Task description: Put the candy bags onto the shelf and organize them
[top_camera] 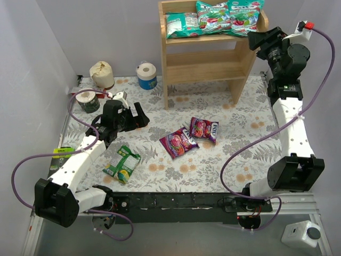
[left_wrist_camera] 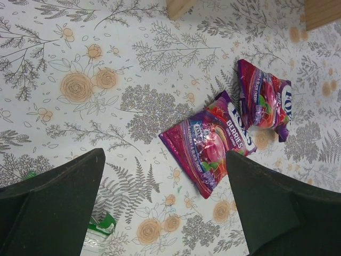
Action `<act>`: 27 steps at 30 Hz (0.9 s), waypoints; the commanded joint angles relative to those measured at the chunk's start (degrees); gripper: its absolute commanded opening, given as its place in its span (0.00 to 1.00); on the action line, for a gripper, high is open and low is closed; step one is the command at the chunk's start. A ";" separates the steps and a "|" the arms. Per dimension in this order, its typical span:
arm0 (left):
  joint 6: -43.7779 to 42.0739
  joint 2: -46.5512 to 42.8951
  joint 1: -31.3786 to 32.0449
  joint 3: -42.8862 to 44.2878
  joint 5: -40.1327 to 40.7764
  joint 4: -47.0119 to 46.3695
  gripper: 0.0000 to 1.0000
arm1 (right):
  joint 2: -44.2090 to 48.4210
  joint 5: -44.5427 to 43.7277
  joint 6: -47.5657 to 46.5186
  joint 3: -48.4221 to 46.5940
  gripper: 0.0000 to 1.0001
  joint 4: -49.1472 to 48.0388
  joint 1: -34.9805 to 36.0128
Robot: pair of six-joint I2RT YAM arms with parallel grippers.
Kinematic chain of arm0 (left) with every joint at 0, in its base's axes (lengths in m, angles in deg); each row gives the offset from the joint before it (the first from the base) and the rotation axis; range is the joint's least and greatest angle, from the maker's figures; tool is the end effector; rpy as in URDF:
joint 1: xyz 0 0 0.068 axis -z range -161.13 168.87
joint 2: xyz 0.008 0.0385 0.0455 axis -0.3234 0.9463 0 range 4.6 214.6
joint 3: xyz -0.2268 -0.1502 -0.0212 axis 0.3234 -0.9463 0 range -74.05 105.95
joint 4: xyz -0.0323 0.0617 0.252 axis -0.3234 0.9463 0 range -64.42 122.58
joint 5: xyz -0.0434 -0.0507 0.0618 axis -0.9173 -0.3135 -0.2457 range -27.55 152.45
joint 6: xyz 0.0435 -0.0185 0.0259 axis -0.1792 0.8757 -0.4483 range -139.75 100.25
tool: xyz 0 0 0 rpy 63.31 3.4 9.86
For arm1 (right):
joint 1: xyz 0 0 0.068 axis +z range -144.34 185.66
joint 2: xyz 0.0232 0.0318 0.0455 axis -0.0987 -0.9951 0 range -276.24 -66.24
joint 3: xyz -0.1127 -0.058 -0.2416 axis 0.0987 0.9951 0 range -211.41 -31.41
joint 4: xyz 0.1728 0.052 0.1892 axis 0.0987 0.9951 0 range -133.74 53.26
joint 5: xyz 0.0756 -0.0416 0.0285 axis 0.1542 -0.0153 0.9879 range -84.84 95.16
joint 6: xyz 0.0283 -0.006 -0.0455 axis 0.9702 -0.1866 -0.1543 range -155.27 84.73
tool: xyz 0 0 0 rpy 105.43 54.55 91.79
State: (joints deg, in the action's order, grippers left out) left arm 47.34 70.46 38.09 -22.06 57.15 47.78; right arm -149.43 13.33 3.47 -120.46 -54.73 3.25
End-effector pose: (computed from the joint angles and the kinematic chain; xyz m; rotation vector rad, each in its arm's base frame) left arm 0.2376 -0.0864 0.2895 -0.9071 2.1805 -0.9012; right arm 0.3307 -0.0089 0.4920 0.3397 1.2610 0.6344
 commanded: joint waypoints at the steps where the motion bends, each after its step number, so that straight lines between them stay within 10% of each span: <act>1: -0.21 -2.49 -0.24 -0.83 0.90 -0.22 0.98 | -3.89 2.12 2.73 -5.41 0.68 -4.23 0.22; 27: -0.38 -2.67 -0.24 -0.92 1.43 -0.22 0.98 | -3.37 -1.93 2.74 -1.29 0.65 -6.15 0.31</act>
State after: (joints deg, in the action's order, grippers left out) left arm 47.34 69.72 38.09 -22.74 57.57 47.80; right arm -153.22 10.27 6.32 -120.86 -56.02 3.44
